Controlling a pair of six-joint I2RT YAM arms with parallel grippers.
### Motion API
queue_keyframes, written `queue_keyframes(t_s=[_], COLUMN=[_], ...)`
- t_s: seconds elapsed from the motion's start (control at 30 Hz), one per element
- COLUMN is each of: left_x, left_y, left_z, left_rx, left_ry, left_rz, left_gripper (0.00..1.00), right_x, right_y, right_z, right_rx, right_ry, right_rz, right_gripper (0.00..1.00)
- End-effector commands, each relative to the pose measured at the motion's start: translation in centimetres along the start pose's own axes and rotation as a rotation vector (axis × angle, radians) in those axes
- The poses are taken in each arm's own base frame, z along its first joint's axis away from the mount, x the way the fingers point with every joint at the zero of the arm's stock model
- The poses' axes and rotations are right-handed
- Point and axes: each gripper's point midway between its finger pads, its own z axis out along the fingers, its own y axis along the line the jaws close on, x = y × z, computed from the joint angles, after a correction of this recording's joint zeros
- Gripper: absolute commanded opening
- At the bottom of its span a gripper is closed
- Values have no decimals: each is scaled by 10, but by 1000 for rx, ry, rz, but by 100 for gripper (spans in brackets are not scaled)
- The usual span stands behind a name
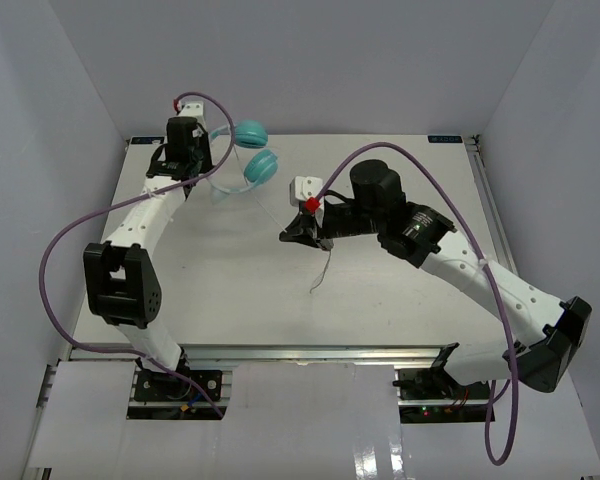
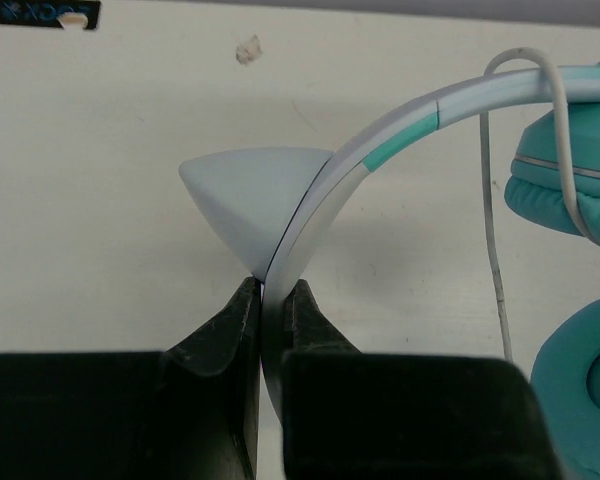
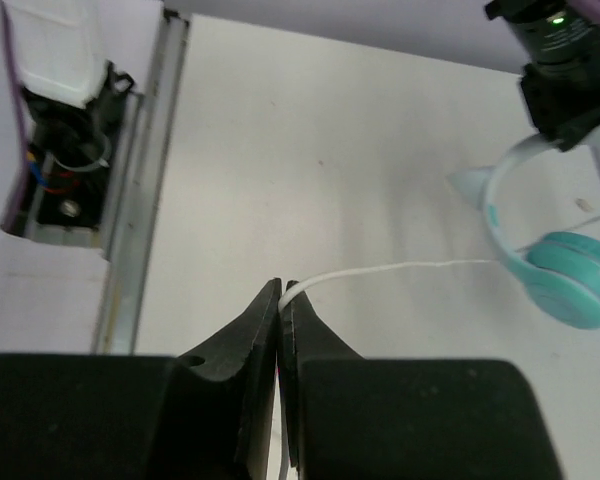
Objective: Wrap the headphones
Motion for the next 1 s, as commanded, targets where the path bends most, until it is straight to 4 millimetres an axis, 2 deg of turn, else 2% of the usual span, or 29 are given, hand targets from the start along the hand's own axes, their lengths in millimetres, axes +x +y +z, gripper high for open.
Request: queue_keyframes(t_s=[0.0, 0.2, 0.33, 0.5, 0.7, 0.8, 0.97], left_x=[-18, 28, 49, 81, 101, 113, 115], left_y=[-16, -49, -67, -97, -130, -139, -149], left_z=[-6, -7, -18, -36, -69, -84, -113], left_rx=[63, 130, 186, 274, 375, 408, 469], left_ry=[-92, -10, 12, 54, 58, 65, 43], left_rz=[-4, 82, 113, 169, 218, 232, 214], left_gripper=[0, 0, 0, 0, 0, 0, 0], right_x=[-3, -20, -28, -23, -26, -31, -32], right_y=[-21, -64, -86, -108, -132, -142, -156], right_z=[-16, -27, -35, -44, -52, -59, -75], right_rx=[138, 320, 407, 512, 662, 712, 767], right_ry=[152, 230, 281, 357, 369, 355, 346], right_rz=[-221, -393, -514, -589, -623, -607, -581], right_gripper=[8, 8, 8, 8, 8, 8, 8])
